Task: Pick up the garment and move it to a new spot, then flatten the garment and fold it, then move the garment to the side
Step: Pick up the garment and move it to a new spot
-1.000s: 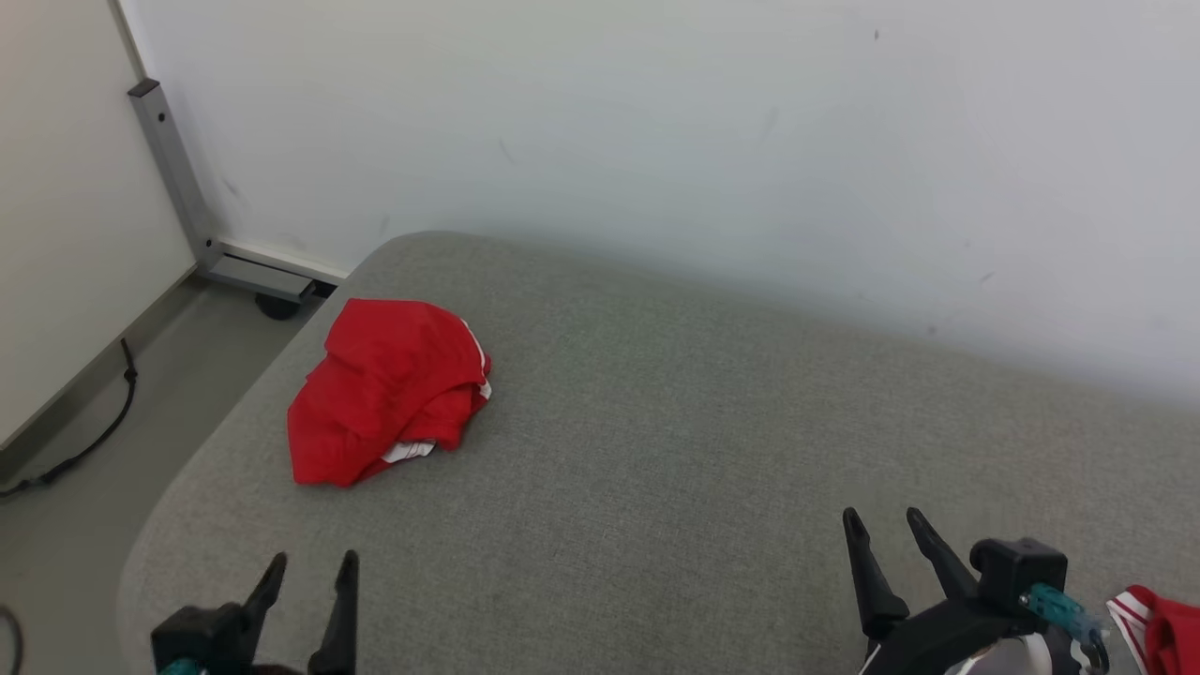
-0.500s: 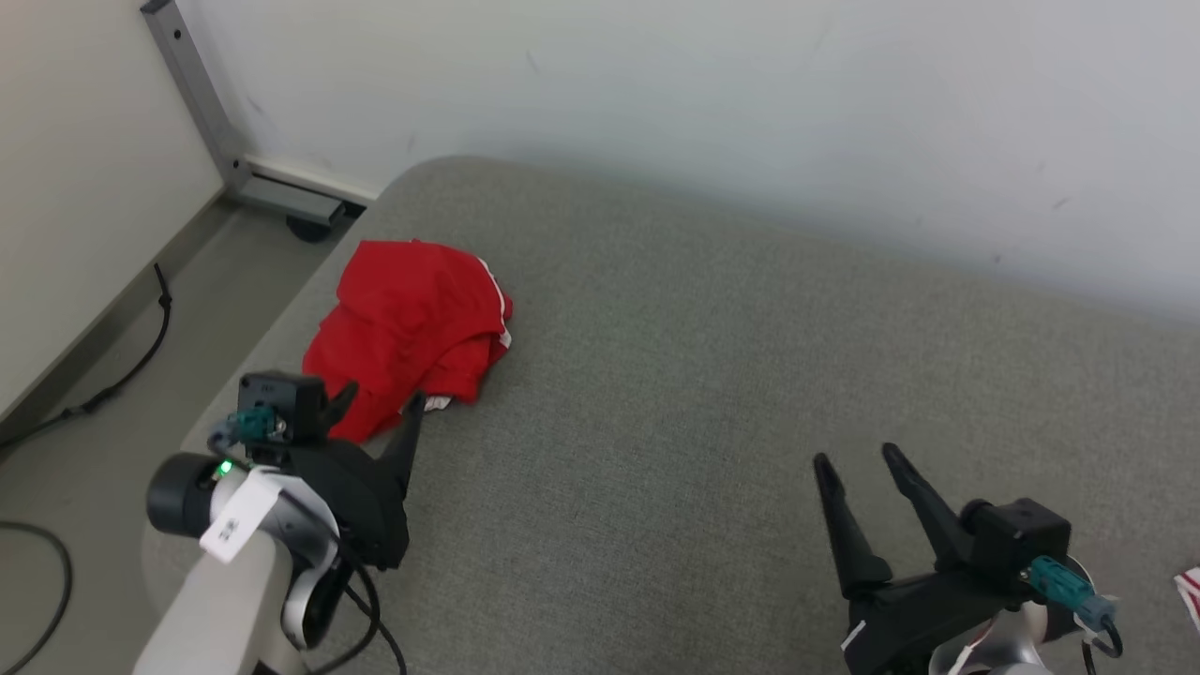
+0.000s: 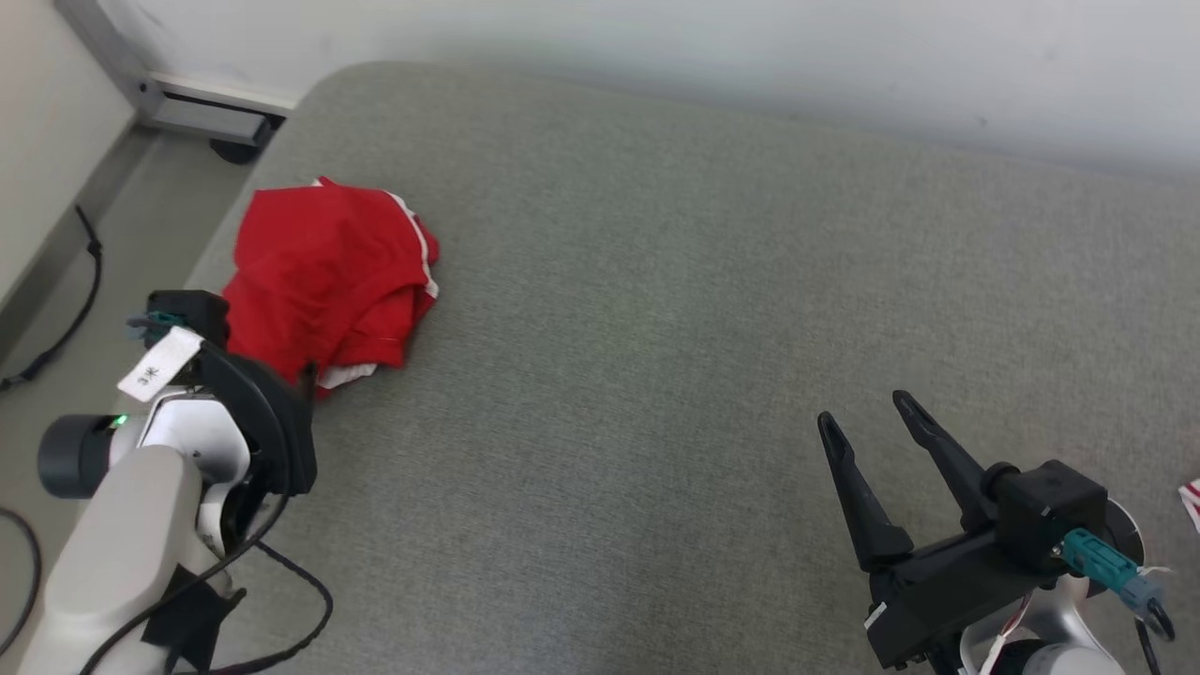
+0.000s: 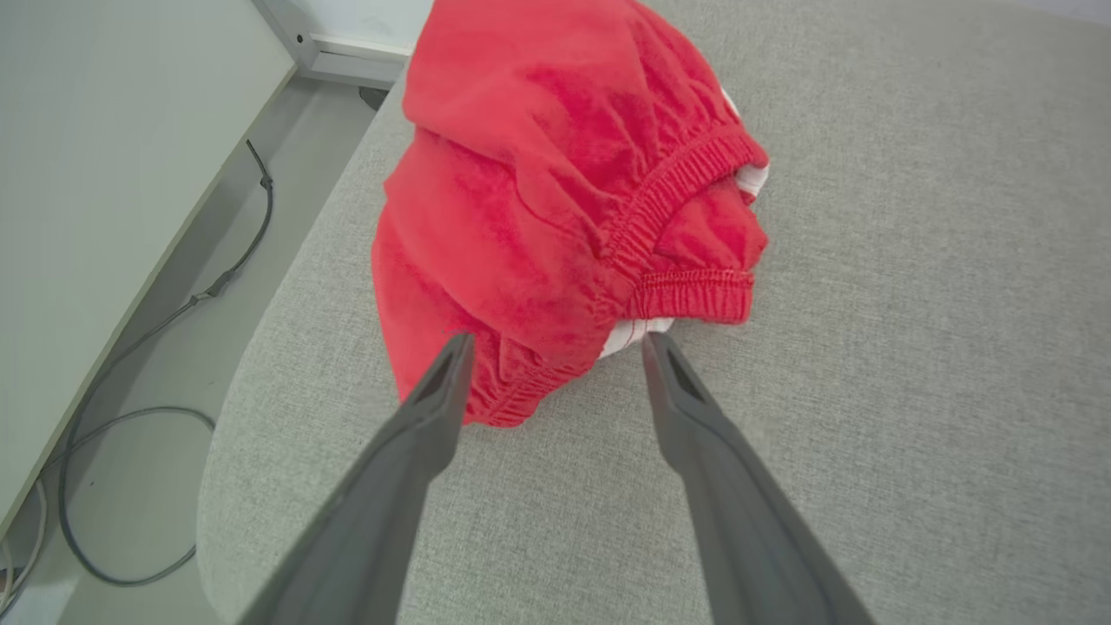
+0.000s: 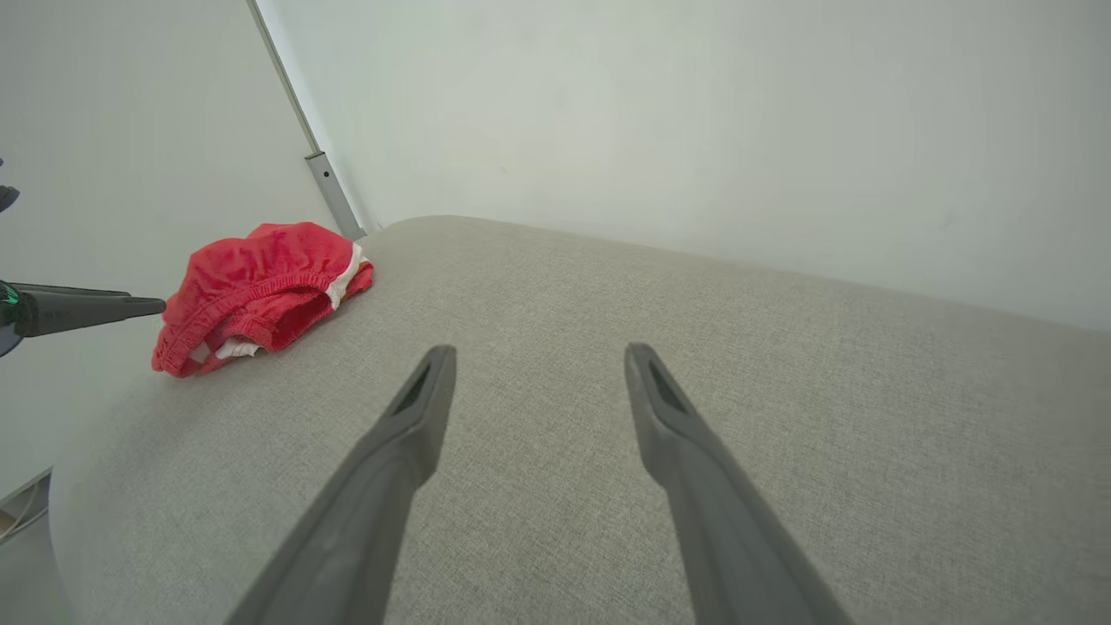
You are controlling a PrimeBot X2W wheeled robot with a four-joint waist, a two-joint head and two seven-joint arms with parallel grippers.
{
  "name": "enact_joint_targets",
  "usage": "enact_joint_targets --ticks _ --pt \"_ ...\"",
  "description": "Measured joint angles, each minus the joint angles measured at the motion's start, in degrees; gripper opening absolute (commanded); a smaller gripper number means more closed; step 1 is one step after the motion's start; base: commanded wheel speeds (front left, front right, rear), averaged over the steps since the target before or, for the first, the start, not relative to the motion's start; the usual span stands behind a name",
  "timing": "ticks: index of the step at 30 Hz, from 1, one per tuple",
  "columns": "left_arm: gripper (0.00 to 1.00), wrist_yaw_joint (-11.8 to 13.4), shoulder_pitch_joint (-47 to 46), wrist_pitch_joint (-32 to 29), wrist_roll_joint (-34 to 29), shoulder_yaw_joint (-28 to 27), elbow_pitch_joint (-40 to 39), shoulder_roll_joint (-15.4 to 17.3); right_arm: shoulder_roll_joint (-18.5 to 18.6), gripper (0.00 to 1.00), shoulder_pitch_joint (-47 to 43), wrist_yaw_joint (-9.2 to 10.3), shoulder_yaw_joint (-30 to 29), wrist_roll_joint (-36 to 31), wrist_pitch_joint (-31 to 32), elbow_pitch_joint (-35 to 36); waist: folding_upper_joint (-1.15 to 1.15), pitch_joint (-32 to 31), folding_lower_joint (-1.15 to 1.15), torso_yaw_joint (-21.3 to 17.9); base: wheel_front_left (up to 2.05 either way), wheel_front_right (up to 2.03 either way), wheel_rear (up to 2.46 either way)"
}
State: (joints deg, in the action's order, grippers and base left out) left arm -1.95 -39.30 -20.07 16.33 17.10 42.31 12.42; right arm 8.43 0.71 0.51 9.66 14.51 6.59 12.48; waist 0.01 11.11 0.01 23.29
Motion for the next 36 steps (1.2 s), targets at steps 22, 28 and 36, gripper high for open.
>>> enact_joint_targets --ticks 22,28,36 --pt "0.0 4.98 -9.28 -1.47 -0.65 -0.9 11.33 -1.58 1.25 1.0 3.28 1.01 -1.78 -0.43 5.02 3.18 0.0 5.87 -0.01 -2.85 0.0 0.0 0.0" --pt "0.0 4.55 -11.75 0.85 -0.99 -0.11 12.59 -2.24 -0.85 1.0 4.71 1.01 -1.42 1.11 4.21 -1.08 -0.01 2.83 -0.01 -2.69 0.0 0.0 0.0" --pt "0.0 0.82 -15.14 6.04 -2.35 3.33 11.26 -5.21 -3.16 1.0 4.75 2.1 -1.61 2.66 1.16 -5.46 -0.01 -2.8 -0.01 -4.22 0.0 0.0 0.0"
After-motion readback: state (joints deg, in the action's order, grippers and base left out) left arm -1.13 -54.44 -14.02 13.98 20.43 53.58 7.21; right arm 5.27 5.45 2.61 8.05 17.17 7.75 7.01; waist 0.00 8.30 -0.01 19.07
